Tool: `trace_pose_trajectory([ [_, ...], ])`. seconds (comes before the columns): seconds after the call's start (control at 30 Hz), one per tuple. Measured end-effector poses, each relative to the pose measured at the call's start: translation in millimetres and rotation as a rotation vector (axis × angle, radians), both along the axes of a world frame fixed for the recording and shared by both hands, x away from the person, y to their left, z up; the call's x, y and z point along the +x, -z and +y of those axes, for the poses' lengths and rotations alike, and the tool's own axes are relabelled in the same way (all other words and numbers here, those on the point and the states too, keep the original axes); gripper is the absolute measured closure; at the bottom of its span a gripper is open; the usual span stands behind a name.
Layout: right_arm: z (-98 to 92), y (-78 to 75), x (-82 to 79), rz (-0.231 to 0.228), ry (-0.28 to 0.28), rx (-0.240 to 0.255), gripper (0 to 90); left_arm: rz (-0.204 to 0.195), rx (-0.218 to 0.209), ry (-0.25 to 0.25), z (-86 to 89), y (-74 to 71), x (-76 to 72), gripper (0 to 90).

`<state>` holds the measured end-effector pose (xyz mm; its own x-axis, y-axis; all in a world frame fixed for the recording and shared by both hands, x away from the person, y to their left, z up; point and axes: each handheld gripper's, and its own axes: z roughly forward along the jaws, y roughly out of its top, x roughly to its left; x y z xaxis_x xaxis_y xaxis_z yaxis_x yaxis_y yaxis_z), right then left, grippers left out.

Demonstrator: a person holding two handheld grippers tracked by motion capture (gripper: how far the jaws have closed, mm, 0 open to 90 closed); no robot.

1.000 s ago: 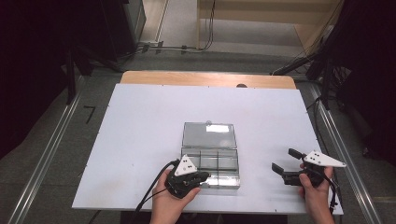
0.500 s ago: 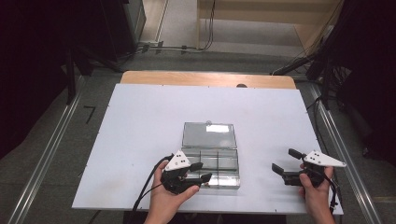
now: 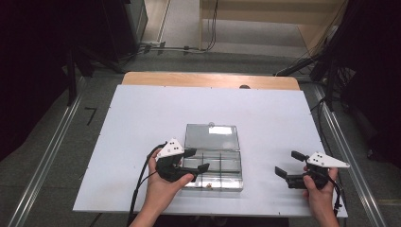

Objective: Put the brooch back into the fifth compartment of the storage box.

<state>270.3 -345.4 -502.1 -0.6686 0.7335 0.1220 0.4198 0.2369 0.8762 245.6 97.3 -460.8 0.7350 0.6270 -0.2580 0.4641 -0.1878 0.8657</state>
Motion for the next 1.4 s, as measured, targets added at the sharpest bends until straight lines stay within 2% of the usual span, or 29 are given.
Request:
trace_pose_trajectory([
  [0.17,-1.1,-2.0,2.5,0.007,0.0,0.035,0.0,-0.006,-0.027,-0.028,10.5,-6.6,8.4,22.4],
  [0.23,-0.2,-2.5,2.5,0.01,-0.004,0.043,0.0,-0.005,-0.037,-0.024,14.8,-9.1,12.1,19.9],
  [0.27,0.5,-3.2,2.3,0.008,-0.009,0.045,0.0,-0.003,-0.041,-0.03,15.9,-10.0,13.3,16.1],
  [0.43,5.0,-9.6,-2.1,0.0,-0.021,0.05,0.0,-0.007,-0.052,-0.043,23.5,-13.6,21.4,12.0],
  [0.7,12.8,-23.5,-8.6,-0.022,-0.049,0.059,0.0,-0.001,-0.088,-0.057,33.7,-14.0,33.6,10.2],
  [0.77,15.1,-26.8,-9.7,-0.022,-0.055,0.061,0.0,0.0,-0.1,-0.059,35.5,-14.1,36.6,8.8],
  [0.9,20.3,-34.7,-11.2,-0.024,-0.061,0.07,0.0,-0.008,-0.091,-0.054,35.4,-14.2,41.7,4.9],
  [1.07,28.5,-40.6,-8.4,-0.015,-0.062,0.063,0.0,0.0,-0.102,-0.055,37.7,-11.9,46.4,1.3],
  [1.27,38.4,-48.1,-4.4,-0.013,-0.064,0.061,0.0,0.011,-0.128,-0.057,39.4,-9.8,51.6,0.2],
  [1.4,43.9,-53.0,-0.2,-0.014,-0.069,0.064,0.0,0.024,-0.13,-0.049,37.7,-6.5,54.8,0.0],
])
